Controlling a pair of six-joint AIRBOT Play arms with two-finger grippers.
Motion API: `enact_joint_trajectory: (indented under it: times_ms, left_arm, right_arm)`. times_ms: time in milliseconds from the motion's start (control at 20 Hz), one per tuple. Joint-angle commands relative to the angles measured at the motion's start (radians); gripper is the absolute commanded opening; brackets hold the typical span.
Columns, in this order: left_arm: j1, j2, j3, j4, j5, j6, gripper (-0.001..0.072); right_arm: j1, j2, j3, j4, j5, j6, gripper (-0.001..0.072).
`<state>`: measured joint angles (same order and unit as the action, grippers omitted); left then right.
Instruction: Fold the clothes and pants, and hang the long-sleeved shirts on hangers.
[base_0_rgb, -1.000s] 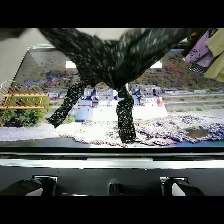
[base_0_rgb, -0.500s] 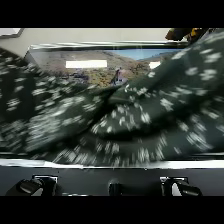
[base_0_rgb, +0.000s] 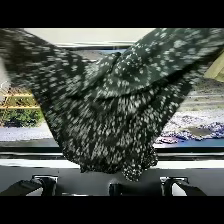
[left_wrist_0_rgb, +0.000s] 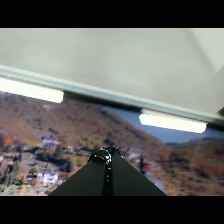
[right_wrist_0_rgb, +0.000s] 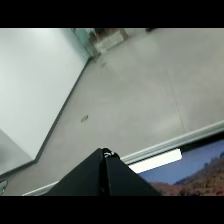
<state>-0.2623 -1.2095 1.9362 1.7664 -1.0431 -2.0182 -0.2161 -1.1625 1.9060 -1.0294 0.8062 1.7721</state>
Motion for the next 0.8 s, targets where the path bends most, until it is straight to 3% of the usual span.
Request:
enact_joint_trajectory:
  times_ms: [0, 150, 250, 400, 550, 600, 650, 700, 750]
  left_arm:
    - [0.033, -0.263, 0.0, 0.013, 0.14, -0.018, 0.0024]
    - [0.056, -0.459, 0.001, -0.042, 0.249, -0.018, 0.0024]
    - [0.078, -0.565, 0.001, -0.102, 0.269, -0.08, 0.0024]
    - [0.108, -0.671, 0.0, -0.293, 0.245, -0.073, 0.0026]
    - [0.112, -0.735, 0.0, -0.491, 0.143, 0.032, 0.0059]
    - [0.112, -0.745, 0.0, -0.539, 0.098, 0.05, 0.0201]
    - [0.114, -0.745, 0.001, -0.568, 0.057, 0.058, 0.041]
    - [0.119, -0.733, 0.001, -0.578, 0.023, 0.059, 0.0558]
    - [0.13, -0.712, 0.002, -0.579, -0.019, 0.059, 0.062]
  right_arm:
    - [0.072, -0.259, 0.002, 0.075, -0.108, -0.072, 0.0039]
    - [0.174, -0.43, 0.002, 0.039, -0.289, -0.158, 0.0039]
    - [0.211, -0.518, 0.002, -0.032, -0.339, -0.151, 0.0039]
    - [0.215, -0.611, 0.002, -0.093, -0.273, -0.068, 0.004]
    - [0.215, -0.661, 0.002, -0.108, -0.107, -0.039, 0.0041]
    - [0.215, -0.665, 0.002, -0.108, -0.042, -0.039, 0.0049]
    - [0.214, -0.661, 0.002, -0.108, 0.028, -0.039, 0.0156]
    - [0.213, -0.65, 0.002, -0.11, 0.093, -0.047, 0.0345]
    - [0.207, -0.628, 0.002, -0.108, 0.167, -0.076, 0.0519]
